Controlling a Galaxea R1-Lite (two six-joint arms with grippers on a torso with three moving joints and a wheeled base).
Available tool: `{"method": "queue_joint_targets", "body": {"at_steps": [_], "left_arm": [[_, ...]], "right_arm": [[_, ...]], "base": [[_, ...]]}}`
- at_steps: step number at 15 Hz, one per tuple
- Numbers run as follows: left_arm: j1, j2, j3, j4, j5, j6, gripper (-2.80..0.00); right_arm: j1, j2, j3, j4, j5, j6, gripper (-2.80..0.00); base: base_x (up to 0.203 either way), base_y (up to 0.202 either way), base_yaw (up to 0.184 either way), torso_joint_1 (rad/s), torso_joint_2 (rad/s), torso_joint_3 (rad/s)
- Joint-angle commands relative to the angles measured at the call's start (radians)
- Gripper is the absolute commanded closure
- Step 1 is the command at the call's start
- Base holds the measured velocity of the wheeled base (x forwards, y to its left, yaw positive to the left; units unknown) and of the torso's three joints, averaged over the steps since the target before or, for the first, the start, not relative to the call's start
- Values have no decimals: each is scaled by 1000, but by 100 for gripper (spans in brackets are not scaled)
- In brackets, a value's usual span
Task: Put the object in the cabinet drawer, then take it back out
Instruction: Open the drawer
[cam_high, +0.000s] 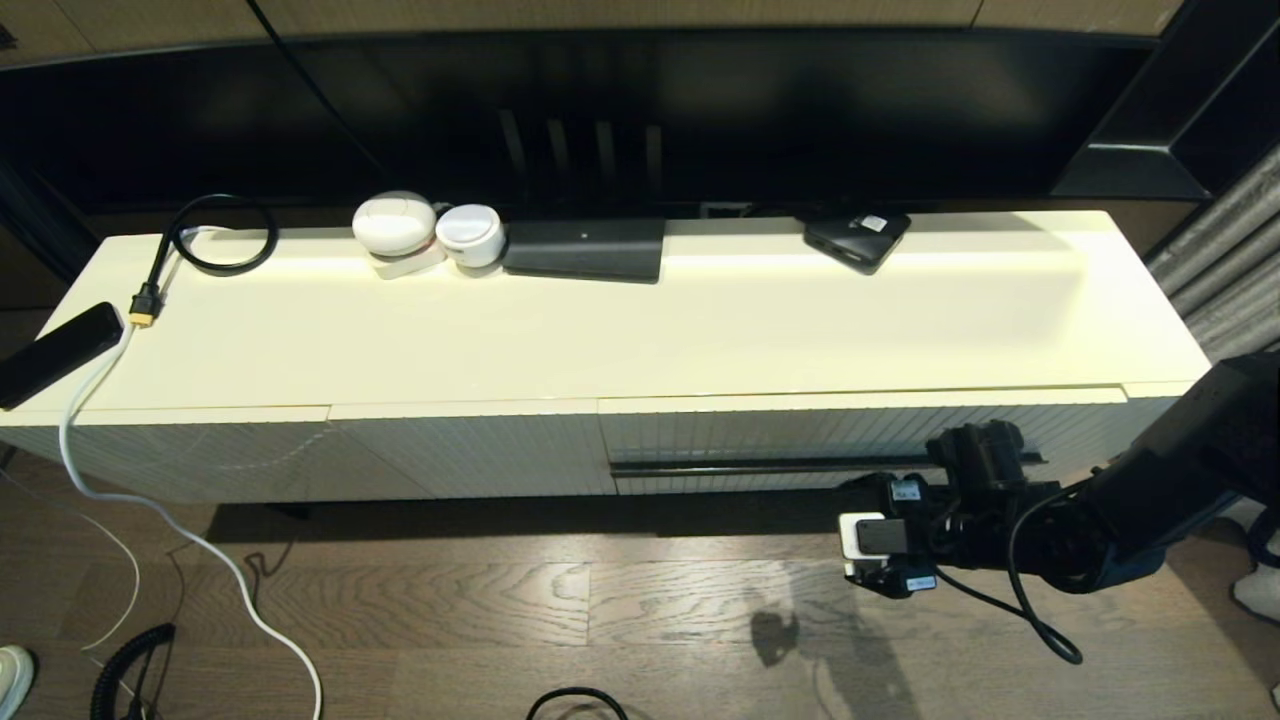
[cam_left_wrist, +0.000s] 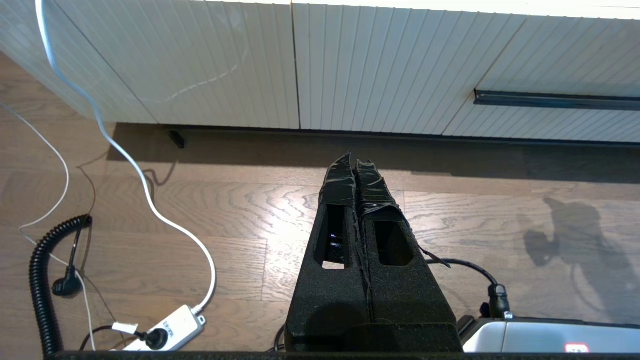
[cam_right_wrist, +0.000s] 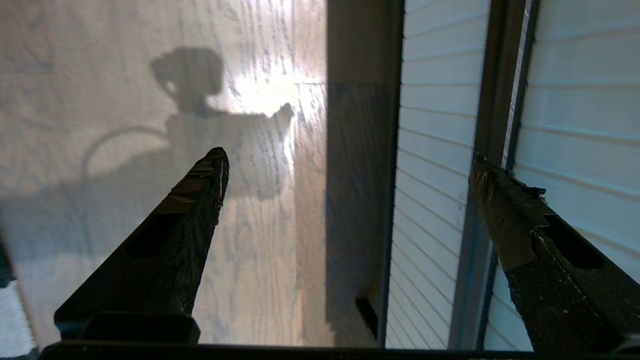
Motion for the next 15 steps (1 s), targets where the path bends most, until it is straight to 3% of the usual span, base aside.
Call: {"method": "queue_joint_targets", "body": {"at_steps": [1,15], "left_arm": [[0,0,0,0,0,0,0],[0,0,0,0,0,0,0]], "right_arm": [[-9,21,-20,-3,0,-7,-280],[-33,81,-114,-3,-33,-8,-280]], "base": [[0,0,0,0,0,0],[0,0,0,0,0,0]]}}
